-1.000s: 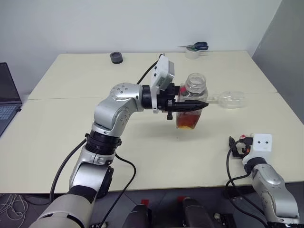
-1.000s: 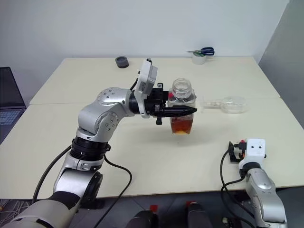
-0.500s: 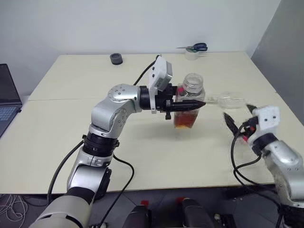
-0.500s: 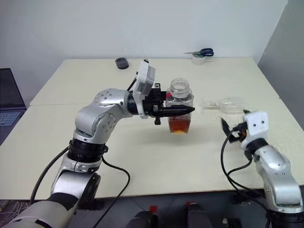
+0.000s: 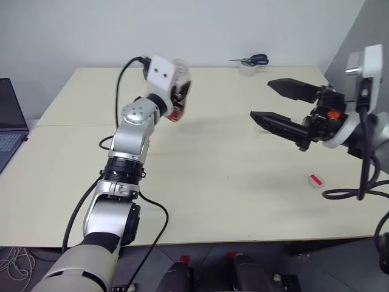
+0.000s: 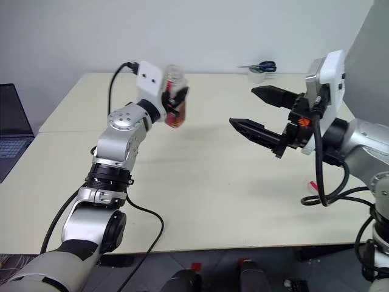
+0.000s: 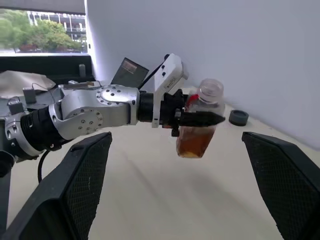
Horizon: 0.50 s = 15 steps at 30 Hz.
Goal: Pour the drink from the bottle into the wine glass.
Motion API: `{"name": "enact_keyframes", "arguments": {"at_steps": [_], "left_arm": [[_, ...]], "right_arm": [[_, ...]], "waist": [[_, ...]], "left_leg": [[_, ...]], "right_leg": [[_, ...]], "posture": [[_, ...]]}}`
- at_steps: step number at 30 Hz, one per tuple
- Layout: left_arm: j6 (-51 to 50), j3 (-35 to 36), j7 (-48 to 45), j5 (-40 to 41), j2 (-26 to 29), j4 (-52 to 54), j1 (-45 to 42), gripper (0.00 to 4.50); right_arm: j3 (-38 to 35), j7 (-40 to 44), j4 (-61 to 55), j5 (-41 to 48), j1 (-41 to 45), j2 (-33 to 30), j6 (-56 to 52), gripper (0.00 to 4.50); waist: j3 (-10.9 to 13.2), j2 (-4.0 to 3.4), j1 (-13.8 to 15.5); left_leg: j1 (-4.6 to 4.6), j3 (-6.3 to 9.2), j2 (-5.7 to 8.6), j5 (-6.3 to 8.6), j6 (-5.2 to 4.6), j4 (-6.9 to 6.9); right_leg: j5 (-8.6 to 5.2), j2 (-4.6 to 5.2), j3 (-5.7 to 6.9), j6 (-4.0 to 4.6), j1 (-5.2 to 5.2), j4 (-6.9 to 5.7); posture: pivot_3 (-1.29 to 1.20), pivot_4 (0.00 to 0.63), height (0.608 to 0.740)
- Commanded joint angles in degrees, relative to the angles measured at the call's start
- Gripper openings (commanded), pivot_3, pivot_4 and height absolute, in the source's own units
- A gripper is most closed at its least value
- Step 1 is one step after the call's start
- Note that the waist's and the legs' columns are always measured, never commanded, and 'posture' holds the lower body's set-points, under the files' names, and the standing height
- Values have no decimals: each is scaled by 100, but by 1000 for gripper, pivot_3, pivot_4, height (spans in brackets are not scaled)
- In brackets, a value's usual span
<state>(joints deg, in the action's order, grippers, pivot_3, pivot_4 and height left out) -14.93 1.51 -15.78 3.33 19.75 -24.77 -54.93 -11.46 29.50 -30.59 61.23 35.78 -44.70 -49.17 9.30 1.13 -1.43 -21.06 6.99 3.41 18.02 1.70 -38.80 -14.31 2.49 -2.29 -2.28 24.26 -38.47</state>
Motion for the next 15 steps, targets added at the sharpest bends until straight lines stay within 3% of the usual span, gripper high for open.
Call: {"name": "enact_keyframes", "arguments": {"at_steps": [1,7,15], "left_arm": [[130,411,643,-95,47,139,134,1751],[936,1142,875,399,-160,-179,642,1751],[1577,1074,823,311,-150,-955,629,1751]], "right_arm": [[164,-56,-76,-212,43,215,206,4443],[392,-131,-33,-375,85,617,267,4443],[452,-65,-3,-588,152,711,245,4443]], "waist": [[0,0,13],[0,1,37],[-1,4,126]], "left_leg": [[-2,0,1,0,0,-2],[-7,2,4,-1,2,-5],[-10,2,10,-1,2,-8]], "right_leg": [[0,3,0,0,2,-2],[0,9,5,0,9,-5],[0,12,13,-1,10,-3]], "posture": [[0,150,740],[0,150,740],[0,150,740]]}}
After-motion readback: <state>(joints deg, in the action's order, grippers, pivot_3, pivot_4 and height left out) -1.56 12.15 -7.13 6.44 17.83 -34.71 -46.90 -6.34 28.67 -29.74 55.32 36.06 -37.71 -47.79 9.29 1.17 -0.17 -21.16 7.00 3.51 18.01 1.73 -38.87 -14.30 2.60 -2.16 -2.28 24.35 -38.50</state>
